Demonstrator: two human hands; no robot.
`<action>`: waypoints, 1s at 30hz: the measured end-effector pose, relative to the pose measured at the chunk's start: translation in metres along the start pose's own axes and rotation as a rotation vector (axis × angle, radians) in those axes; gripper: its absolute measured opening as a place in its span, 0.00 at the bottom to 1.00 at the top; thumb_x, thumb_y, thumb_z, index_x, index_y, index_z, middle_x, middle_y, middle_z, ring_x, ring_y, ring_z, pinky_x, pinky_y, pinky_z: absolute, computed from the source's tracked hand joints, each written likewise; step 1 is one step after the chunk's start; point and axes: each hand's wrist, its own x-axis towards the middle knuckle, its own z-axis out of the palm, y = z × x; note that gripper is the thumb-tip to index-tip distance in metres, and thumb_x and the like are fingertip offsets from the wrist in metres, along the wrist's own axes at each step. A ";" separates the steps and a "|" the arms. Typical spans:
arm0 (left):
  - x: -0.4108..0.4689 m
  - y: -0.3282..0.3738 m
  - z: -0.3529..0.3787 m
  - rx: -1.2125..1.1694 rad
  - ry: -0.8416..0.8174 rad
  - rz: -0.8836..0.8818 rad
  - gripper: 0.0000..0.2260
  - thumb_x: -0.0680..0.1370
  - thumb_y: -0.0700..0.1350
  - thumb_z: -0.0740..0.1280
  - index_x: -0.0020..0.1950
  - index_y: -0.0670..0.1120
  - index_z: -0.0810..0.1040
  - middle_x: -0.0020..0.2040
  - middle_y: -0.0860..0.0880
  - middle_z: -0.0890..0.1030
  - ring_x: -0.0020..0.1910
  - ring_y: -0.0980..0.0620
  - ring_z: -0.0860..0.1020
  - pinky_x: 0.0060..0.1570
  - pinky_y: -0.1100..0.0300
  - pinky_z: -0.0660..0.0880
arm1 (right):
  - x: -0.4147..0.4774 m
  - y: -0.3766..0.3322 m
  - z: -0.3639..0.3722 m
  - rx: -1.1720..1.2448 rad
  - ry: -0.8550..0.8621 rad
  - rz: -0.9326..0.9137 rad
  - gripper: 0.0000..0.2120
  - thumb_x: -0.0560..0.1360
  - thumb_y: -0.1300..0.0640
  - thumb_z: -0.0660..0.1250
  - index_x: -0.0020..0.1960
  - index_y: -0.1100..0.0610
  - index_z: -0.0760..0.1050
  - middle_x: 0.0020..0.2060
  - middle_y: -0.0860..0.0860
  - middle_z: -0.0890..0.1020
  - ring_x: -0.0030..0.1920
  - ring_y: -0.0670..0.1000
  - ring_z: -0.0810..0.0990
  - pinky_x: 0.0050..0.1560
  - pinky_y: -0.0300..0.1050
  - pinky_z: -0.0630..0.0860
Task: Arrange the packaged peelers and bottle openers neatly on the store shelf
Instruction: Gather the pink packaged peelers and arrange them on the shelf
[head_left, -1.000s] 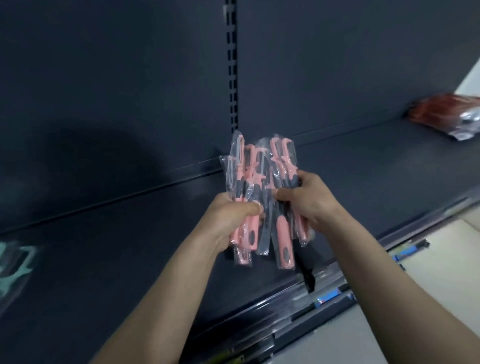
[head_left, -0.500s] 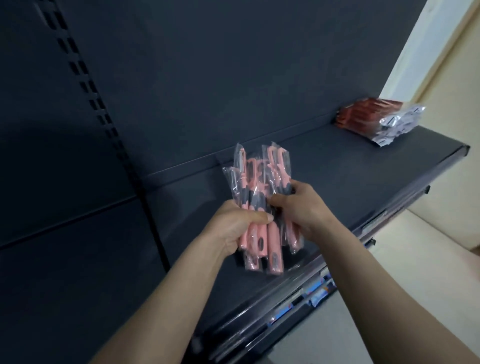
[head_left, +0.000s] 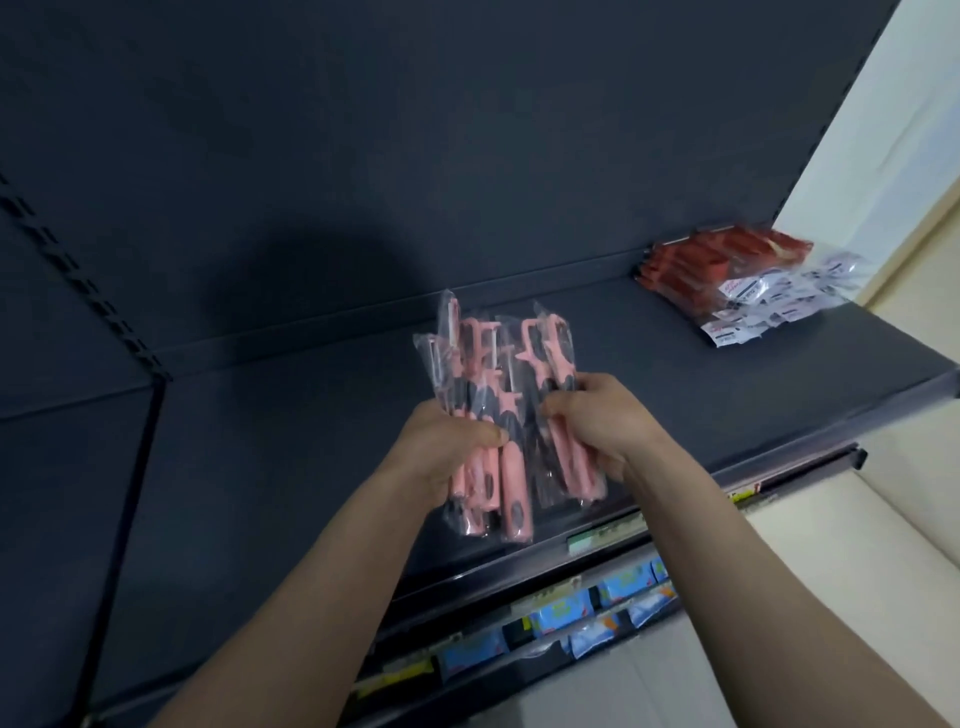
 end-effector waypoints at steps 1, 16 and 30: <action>0.004 0.001 0.002 -0.003 0.005 -0.004 0.09 0.69 0.31 0.70 0.47 0.40 0.80 0.42 0.43 0.84 0.40 0.47 0.83 0.42 0.55 0.80 | 0.005 0.000 -0.002 -0.031 0.012 -0.007 0.07 0.71 0.72 0.62 0.48 0.67 0.76 0.38 0.62 0.78 0.34 0.56 0.78 0.39 0.53 0.79; 0.071 0.030 0.044 0.127 0.054 0.017 0.13 0.67 0.28 0.69 0.49 0.39 0.79 0.45 0.40 0.82 0.41 0.46 0.82 0.38 0.57 0.80 | 0.063 -0.009 -0.041 -0.420 0.206 -0.120 0.20 0.74 0.60 0.66 0.65 0.61 0.67 0.54 0.54 0.75 0.50 0.52 0.73 0.47 0.39 0.67; 0.100 0.041 0.105 0.275 0.386 0.160 0.20 0.69 0.34 0.71 0.55 0.43 0.65 0.43 0.51 0.74 0.37 0.59 0.73 0.28 0.70 0.67 | 0.124 -0.022 -0.110 -0.656 0.222 -0.257 0.16 0.72 0.61 0.68 0.56 0.58 0.66 0.51 0.59 0.78 0.52 0.62 0.78 0.51 0.49 0.72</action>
